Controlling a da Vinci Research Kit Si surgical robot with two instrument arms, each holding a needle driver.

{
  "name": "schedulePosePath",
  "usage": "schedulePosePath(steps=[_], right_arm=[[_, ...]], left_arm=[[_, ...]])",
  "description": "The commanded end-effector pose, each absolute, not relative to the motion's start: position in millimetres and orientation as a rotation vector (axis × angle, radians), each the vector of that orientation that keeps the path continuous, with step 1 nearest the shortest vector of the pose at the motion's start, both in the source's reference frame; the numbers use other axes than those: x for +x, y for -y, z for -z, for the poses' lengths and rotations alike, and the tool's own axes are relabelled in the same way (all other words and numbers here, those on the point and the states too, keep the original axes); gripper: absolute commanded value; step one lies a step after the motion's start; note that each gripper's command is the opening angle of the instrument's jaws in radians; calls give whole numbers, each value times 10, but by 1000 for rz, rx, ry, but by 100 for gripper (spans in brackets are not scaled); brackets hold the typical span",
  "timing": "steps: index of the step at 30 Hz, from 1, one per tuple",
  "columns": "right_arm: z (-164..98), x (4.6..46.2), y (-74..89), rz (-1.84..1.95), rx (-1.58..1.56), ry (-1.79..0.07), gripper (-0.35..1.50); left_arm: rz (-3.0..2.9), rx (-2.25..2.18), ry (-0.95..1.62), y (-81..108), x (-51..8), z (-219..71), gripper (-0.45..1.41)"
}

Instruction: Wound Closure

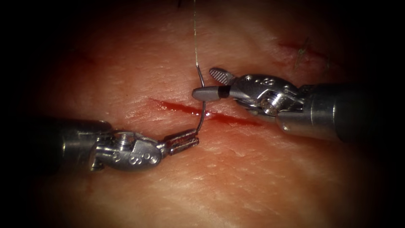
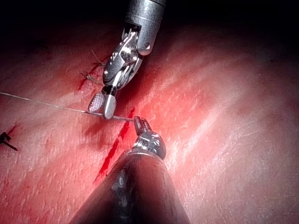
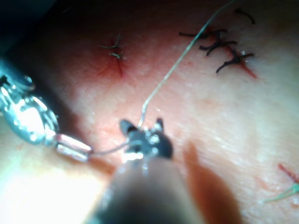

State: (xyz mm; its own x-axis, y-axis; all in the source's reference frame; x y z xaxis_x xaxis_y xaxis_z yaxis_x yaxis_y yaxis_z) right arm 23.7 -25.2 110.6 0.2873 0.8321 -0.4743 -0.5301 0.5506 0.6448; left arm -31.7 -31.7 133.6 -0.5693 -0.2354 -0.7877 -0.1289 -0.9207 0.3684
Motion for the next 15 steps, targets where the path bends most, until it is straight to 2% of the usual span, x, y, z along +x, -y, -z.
schedulePosePath(steps=[1,15], right_arm=[[-1112,248,250,-936,410,-869,72],[-1114,254,251,-921,485,-813,66]], left_arm=[[2657,1423,607,320,-323,-1342,-45],[2616,1379,643,323,-326,-1340,-45]])
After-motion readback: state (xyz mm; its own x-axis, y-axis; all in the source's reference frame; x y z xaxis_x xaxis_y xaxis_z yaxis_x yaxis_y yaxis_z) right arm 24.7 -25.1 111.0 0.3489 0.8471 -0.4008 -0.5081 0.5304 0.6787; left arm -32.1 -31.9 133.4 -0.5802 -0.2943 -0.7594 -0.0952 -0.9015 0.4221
